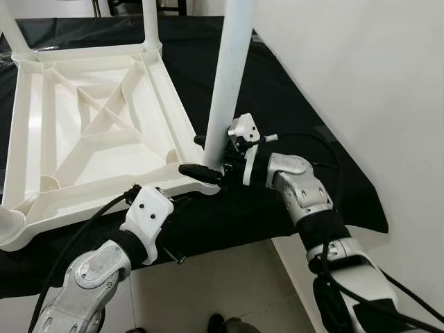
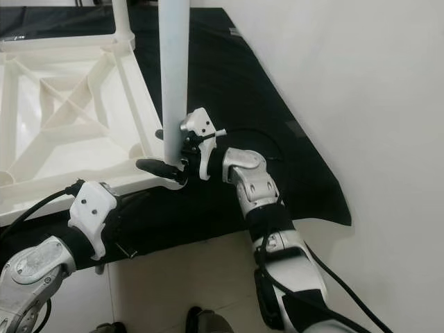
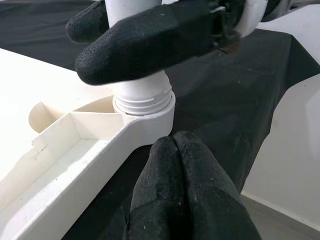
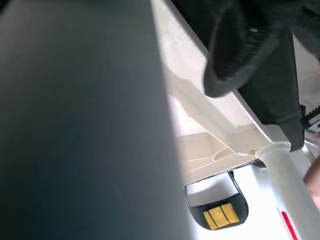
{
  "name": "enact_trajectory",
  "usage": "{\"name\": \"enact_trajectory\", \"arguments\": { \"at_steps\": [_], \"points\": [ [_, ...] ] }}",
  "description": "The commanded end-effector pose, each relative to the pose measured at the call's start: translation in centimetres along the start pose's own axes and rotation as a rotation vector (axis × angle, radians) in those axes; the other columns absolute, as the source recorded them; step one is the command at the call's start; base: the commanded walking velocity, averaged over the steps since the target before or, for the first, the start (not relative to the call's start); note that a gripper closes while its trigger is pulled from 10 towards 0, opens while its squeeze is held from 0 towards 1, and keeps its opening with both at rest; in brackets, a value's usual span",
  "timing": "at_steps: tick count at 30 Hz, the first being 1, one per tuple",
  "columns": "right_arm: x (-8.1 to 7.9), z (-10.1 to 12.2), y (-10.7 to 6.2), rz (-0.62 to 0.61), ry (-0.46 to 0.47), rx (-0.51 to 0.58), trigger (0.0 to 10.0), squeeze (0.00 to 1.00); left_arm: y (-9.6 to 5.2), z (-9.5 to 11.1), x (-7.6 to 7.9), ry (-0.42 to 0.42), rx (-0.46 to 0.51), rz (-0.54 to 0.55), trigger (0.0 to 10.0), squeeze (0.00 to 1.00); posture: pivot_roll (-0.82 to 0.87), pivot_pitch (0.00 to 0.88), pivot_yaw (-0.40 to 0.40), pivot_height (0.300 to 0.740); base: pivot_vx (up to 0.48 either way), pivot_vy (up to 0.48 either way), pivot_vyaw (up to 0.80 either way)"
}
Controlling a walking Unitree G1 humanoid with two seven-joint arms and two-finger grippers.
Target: Building children table
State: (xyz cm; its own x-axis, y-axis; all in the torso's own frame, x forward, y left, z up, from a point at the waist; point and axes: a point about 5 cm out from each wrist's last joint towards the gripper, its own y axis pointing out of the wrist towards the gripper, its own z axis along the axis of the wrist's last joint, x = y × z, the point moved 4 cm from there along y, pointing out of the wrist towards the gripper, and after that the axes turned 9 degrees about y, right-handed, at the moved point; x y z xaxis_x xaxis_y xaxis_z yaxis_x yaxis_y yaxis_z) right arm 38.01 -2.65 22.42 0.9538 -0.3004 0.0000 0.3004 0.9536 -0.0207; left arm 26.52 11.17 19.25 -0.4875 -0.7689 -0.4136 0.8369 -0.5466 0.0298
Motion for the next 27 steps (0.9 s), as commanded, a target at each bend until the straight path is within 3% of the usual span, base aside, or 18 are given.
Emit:
{"name": "enact_trajectory", "arguments": {
  "at_steps": [1, 2, 3, 9, 16, 19, 20, 23, 24, 25, 26, 27],
  "points": [
    [-0.4, 0.0, 0.9, 0.044, -0.022, -0.037, 4.4, 0.0, -0.1, -0.3, 0.4, -0.007, -0.009, -0.009, 10.0, 0.0, 0.12, 0.212, -0.182, 0.74, 0.0, 0.0, 0.0],
    [-0.3, 0.2, 1.0, 0.047, -0.021, -0.034, 4.4, 0.0, -0.1, -0.3, 0.4, -0.006, -0.009, -0.007, 10.0, 0.0, 0.12, 0.212, -0.182, 0.74, 0.0, 0.0, 0.0],
    [-0.2, 0.5, 1.2, 0.054, -0.019, -0.032, 0.0, 0.0, -0.1, -0.2, 0.4, -0.006, -0.009, -0.006, 10.0, 0.0, 0.12, 0.211, -0.186, 0.74, 0.0, 0.0, 0.0],
    [-0.3, 0.5, 1.2, 0.095, -0.016, -0.041, 0.0, 0.0, 0.0, -0.2, 0.6, -0.008, -0.009, -0.007, 10.0, 0.0, 0.11, 0.211, -0.189, 0.74, 0.0, 0.0, 0.0],
    [0.4, -0.7, 0.0, 0.008, -0.007, -0.027, 0.0, 0.0, -0.1, -0.2, 0.6, -0.01, -0.01, -0.007, 10.0, 0.0, 0.1, 0.224, -0.185, 0.74, 0.0, 0.0, 0.0],
    [1.5, -1.8, -1.0, -0.151, -0.025, -0.039, 0.0, 0.0, -0.2, -0.2, 0.5, -0.011, -0.01, -0.01, 10.0, 0.0, 0.09, 0.228, -0.182, 0.74, 0.0, 0.0, 0.0],
    [2.2, -2.6, -1.6, -0.312, -0.027, -0.046, 0.0, 0.0, -0.3, -0.4, 0.5, -0.009, -0.014, -0.016, 10.0, 0.0, 0.09, 0.226, -0.176, 0.74, 0.0, 0.0, 0.0],
    [2.7, -3.1, -2.0, -0.421, -0.029, -0.05, 0.0, 0.0, -0.3, -0.5, 0.4, -0.007, -0.017, -0.02, 10.0, 0.0, 0.09, 0.224, -0.173, 0.74, 0.0, 0.0, 0.0],
    [1.9, -5.0, -2.5, -0.576, 0.0, -0.08, 0.0, 0.0, -0.4, -0.5, 0.3, -0.004, -0.018, -0.023, 10.0, 0.0, 0.07, 0.224, -0.163, 0.74, 0.0, 0.0, 0.0],
    [1.9, -5.0, -2.5, -0.576, 0.0, -0.08, 0.0, 0.0, -0.4, -0.5, 0.3, -0.004, -0.018, -0.023, 10.0, 0.0, 0.07, 0.224, -0.163, 0.74, 0.0, 0.0, 0.0],
    [0.9, -6.5, -3.1, -0.692, 0.029, -0.094, 0.0, 0.0, -0.3, -0.6, 0.2, -0.001, -0.019, -0.026, 10.0, 0.0, 0.07, 0.219, -0.154, 0.74, 0.0, 0.0, 0.0],
    [0.3, -7.3, -3.1, -0.728, 0.055, -0.107, 0.0, 0.0, -0.3, -0.6, 0.1, -0.001, -0.018, -0.028, 10.0, 0.0, 0.06, 0.209, -0.143, 0.74, 0.0, 0.0, 0.0]
  ]
}}
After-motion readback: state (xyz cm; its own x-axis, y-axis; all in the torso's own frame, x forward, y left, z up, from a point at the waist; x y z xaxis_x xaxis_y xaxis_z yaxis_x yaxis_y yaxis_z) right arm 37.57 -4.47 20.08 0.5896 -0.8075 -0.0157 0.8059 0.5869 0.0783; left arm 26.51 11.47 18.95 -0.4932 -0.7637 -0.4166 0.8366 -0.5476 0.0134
